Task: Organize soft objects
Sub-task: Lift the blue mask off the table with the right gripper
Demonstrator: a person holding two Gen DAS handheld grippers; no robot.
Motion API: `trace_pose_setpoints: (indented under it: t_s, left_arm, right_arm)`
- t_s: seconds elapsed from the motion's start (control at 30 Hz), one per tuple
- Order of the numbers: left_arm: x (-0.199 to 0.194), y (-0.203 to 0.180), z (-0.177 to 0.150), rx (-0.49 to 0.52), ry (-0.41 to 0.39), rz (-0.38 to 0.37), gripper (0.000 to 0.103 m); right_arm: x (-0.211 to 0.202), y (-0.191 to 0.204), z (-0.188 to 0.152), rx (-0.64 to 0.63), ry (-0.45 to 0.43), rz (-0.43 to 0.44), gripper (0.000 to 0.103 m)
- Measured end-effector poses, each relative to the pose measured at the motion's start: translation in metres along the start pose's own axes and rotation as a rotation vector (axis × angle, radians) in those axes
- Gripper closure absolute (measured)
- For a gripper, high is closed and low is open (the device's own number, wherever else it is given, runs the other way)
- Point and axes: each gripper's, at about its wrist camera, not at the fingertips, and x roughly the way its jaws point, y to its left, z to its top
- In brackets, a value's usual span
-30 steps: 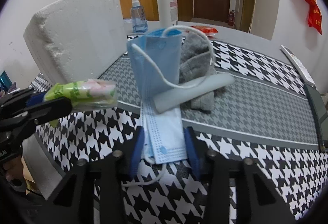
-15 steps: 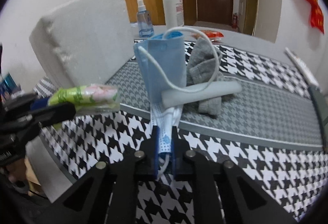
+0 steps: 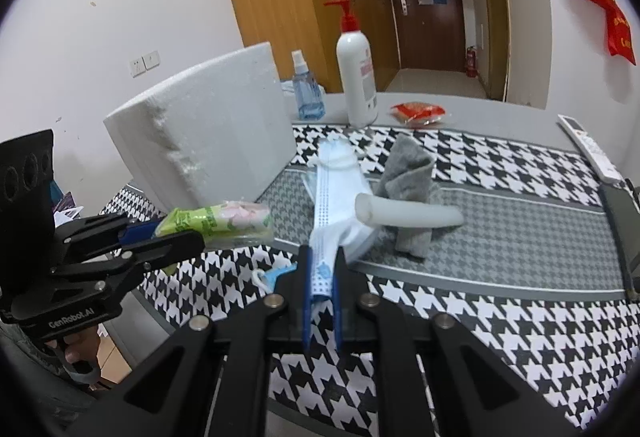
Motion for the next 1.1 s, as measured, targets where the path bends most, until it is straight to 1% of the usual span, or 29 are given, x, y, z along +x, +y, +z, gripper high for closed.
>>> trace_pose_setpoints:
  t_s: [0.1, 0.3, 0.43, 0.53, 0.63, 0.67, 0.73, 0.77, 0.83, 0.87, 0.9, 0.97, 1.1]
  left_arm:
    - [-0.003, -0.001, 0.000, 0.001, -0.003, 0.002, 0.080]
    - [-0.007, -0.004, 0.000, 0.003, -0.011, 0.000, 0.080]
    - [-0.009, -0.005, 0.000, 0.005, -0.013, 0.001, 0.080]
    - [-0.009, -0.006, -0.001, 0.007, -0.010, 0.001, 0.080]
    - [-0.009, -0.007, -0.001, 0.006, -0.010, 0.003, 0.080]
    - [-0.009, -0.007, -0.001, 0.008, -0.009, 0.004, 0.080]
    - [-0.009, -0.007, 0.000, 0.011, -0.008, 0.008, 0.080]
    - [-0.011, -0.008, 0.001, 0.015, -0.010, 0.010, 0.080]
    - [-0.013, -0.008, 0.002, 0.019, -0.016, 0.015, 0.080]
    - [-0.013, -0.008, 0.002, 0.019, -0.018, 0.018, 0.080]
    - [-0.014, -0.008, 0.002, 0.019, -0.019, 0.019, 0.080]
    - [-0.015, -0.007, 0.001, 0.014, -0.021, 0.020, 0.080]
    - [-0.016, -0.006, 0.000, 0.011, -0.021, 0.020, 0.080]
  right_arm:
    - [-0.009, 0.003, 0.001, -0.002, -0.017, -0.009, 0.092]
    - [-0.040, 0.011, 0.003, -0.018, -0.074, -0.020, 0.093]
    - [-0.051, 0.013, 0.001, -0.029, -0.090, -0.035, 0.093]
    - [-0.049, 0.015, -0.004, -0.040, -0.062, -0.042, 0.092]
    - [-0.040, 0.018, -0.017, -0.063, -0.004, -0.058, 0.092]
    - [-0.035, 0.019, -0.021, -0.068, 0.023, -0.045, 0.092]
    - [-0.029, 0.020, -0.028, -0.066, 0.042, -0.042, 0.092]
    - [-0.027, 0.020, -0.030, -0.064, 0.049, -0.040, 0.090]
    - [-0.027, 0.019, -0.031, -0.059, 0.050, -0.043, 0.082]
    - [-0.027, 0.019, -0.032, -0.057, 0.050, -0.039, 0.071]
    - [-0.026, 0.019, -0.033, -0.061, 0.054, -0.038, 0.058]
    - [-0.026, 0.020, -0.033, -0.068, 0.051, -0.044, 0.047]
    - [-0.026, 0.022, -0.031, -0.071, 0.052, -0.040, 0.046]
